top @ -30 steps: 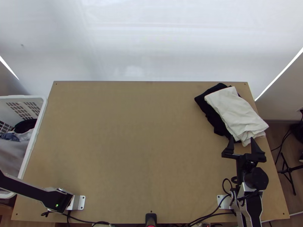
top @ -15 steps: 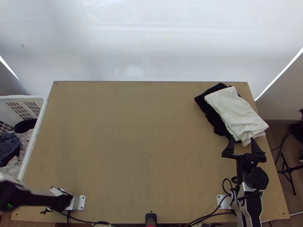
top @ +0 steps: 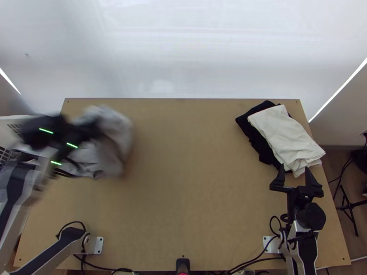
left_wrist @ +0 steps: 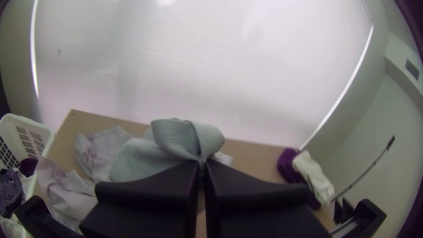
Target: Fold the t-shirt
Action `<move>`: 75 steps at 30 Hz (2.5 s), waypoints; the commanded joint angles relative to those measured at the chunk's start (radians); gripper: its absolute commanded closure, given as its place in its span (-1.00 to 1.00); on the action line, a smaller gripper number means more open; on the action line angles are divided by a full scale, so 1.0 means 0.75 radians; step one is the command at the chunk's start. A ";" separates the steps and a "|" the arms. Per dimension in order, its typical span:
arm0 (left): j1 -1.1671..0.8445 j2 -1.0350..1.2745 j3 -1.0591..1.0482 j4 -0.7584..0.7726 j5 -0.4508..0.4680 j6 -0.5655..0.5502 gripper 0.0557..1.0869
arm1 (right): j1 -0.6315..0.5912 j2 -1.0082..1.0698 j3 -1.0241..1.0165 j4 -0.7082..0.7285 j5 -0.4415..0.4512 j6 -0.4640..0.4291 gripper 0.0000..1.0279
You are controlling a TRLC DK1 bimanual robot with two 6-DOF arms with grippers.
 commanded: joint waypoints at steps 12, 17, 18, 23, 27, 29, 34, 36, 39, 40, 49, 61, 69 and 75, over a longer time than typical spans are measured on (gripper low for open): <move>-0.938 0.604 -0.377 0.645 -0.205 -0.102 0.93 | -0.065 -0.001 0.000 0.000 0.000 0.027 -0.93; -0.942 0.811 -0.019 0.631 -0.209 -0.243 0.93 | -0.057 0.012 0.000 0.000 0.000 0.029 -0.93; -0.931 0.860 0.045 0.627 -0.217 -0.257 0.93 | -0.057 0.012 0.000 0.000 0.000 0.029 -0.93; -0.815 1.101 0.253 0.622 -0.303 -0.257 0.93 | -0.051 0.014 0.000 0.000 0.000 0.033 -0.93; -0.621 1.232 0.237 0.606 -0.303 -0.249 0.93 | -0.053 -0.003 0.000 0.000 0.000 0.031 -0.93; -0.533 1.240 0.167 0.600 -0.303 -0.190 0.93 | -0.051 -0.005 0.000 0.000 0.000 0.031 -0.93; -0.314 1.156 0.030 0.592 -0.295 -0.171 0.93 | -0.055 -0.005 0.004 0.000 0.000 0.027 -0.93; -0.246 1.107 0.020 0.563 -0.293 -0.174 0.93 | -0.069 -0.005 0.006 0.000 0.000 0.027 -0.93; -0.224 1.033 0.043 0.483 -0.285 -0.174 0.93 | -0.063 -0.003 0.006 -0.014 -0.004 0.017 -0.93; -0.240 1.015 0.047 0.475 -0.266 -0.174 0.93 | -0.057 0.009 0.006 -0.016 -0.012 0.001 -0.93; -0.484 0.903 0.122 0.367 -0.111 -0.092 -0.91 | 0.017 -0.009 0.013 0.015 -0.008 -0.073 -0.93; -0.316 0.536 -0.006 0.328 -0.113 0.006 -0.91 | 0.090 1.020 1.007 -0.583 -0.108 0.271 -0.93; -0.107 0.311 -0.160 0.336 -0.117 0.037 -0.91 | 0.442 1.468 1.651 -1.127 -0.237 0.205 -0.93; -0.046 0.162 -0.342 0.383 -0.125 0.039 -0.91 | 0.592 1.838 1.960 -1.380 -0.697 0.348 -0.87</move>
